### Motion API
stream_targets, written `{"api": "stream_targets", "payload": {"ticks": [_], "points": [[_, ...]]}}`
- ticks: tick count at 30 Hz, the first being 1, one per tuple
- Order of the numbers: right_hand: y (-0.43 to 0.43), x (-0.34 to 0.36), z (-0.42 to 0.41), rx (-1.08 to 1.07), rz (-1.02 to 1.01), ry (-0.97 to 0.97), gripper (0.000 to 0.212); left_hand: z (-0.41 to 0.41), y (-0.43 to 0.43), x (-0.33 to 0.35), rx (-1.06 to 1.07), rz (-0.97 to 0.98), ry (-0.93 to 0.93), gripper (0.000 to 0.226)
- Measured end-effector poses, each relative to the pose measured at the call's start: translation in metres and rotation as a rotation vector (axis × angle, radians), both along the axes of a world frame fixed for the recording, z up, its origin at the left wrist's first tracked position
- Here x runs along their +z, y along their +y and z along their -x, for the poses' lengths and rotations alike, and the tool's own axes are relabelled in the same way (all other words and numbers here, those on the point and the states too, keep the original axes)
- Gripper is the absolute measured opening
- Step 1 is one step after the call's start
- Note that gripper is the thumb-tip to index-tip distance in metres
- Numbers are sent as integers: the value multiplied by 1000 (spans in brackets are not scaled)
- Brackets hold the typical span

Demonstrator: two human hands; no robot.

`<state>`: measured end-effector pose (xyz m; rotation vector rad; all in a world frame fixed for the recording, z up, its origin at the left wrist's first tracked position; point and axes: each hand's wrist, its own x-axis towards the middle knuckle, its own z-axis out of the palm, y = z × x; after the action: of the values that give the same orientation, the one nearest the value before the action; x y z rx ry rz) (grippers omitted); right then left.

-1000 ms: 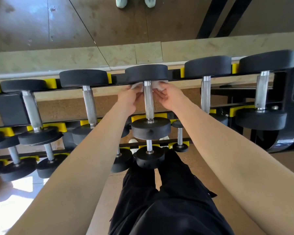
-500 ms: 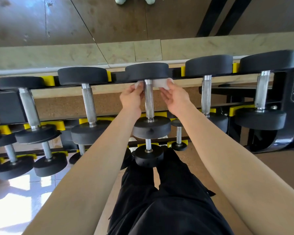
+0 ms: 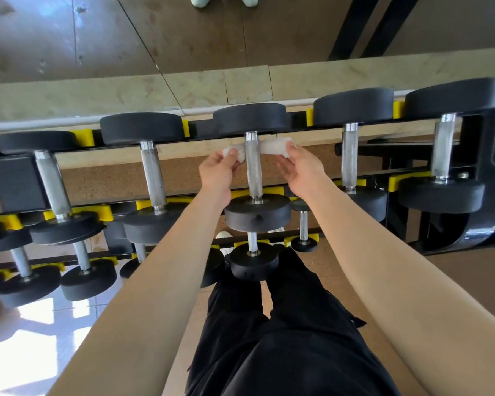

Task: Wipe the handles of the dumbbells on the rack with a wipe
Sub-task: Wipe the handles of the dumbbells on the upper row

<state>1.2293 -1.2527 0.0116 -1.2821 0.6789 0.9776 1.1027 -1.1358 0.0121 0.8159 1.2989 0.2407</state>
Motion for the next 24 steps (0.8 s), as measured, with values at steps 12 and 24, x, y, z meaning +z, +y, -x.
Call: {"api": "stream_targets", "payload": {"ticks": [12, 24], "points": [[-17, 4, 3, 151, 79, 7, 17, 22, 4, -1, -325, -127, 91, 16], [-31, 7, 12, 553, 319, -305, 27, 40, 10, -4, -708, -467, 257, 22]]}}
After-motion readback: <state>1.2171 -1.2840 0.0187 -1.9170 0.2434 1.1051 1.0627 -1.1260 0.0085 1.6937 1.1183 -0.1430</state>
